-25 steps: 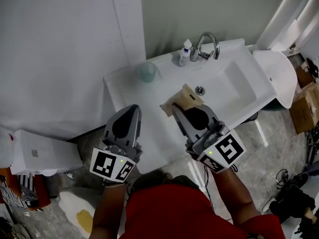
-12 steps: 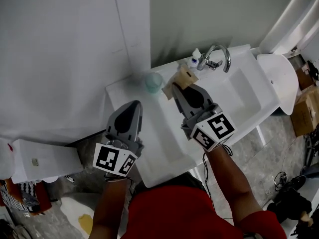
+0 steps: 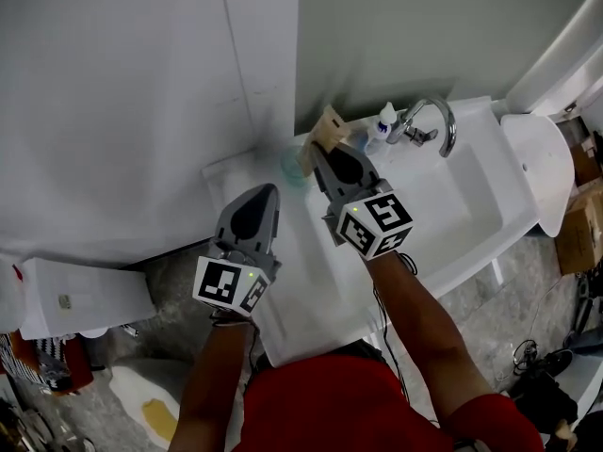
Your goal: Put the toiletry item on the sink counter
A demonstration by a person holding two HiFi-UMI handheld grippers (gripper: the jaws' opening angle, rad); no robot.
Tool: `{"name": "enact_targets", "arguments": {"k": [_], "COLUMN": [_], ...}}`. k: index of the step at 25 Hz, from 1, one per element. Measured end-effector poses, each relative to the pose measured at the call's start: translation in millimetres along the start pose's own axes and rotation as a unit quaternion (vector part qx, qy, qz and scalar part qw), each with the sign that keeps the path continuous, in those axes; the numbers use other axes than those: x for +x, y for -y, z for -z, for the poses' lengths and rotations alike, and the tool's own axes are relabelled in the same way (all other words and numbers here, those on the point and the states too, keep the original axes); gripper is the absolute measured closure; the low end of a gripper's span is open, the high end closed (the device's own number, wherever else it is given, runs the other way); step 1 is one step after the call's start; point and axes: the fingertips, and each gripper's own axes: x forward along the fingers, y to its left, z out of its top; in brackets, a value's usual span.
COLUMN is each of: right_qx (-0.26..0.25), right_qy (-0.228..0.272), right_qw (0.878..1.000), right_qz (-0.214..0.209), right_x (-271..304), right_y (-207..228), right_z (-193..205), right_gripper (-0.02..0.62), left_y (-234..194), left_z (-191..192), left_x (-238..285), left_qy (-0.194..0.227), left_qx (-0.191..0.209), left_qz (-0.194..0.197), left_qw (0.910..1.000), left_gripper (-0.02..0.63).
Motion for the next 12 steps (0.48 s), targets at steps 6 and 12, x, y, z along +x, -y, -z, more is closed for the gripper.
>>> {"name": "enact_targets", "arguments": {"k": [6,12], "right_qx": [0.022,0.033], "right_qy": [-0.019,-0.051], "right_qw": [1.0,0.998], "right_qz": [0.004,-0.001], "right_x": [22,37], "right_y": [16,17], "right_z": [30,54], "right_gripper": [0.551,0.551], "left_y": [-10,-21], "left_z": [20,24], "left_x": [12,15], "left_qy": [-0.019,-0.024], "left_qx": [-0.003,-0.014], "left_qz": [-0.007,-0.016], "left_qw": [0.9998,0.9995], "left_gripper": [0.589,0.589]}}
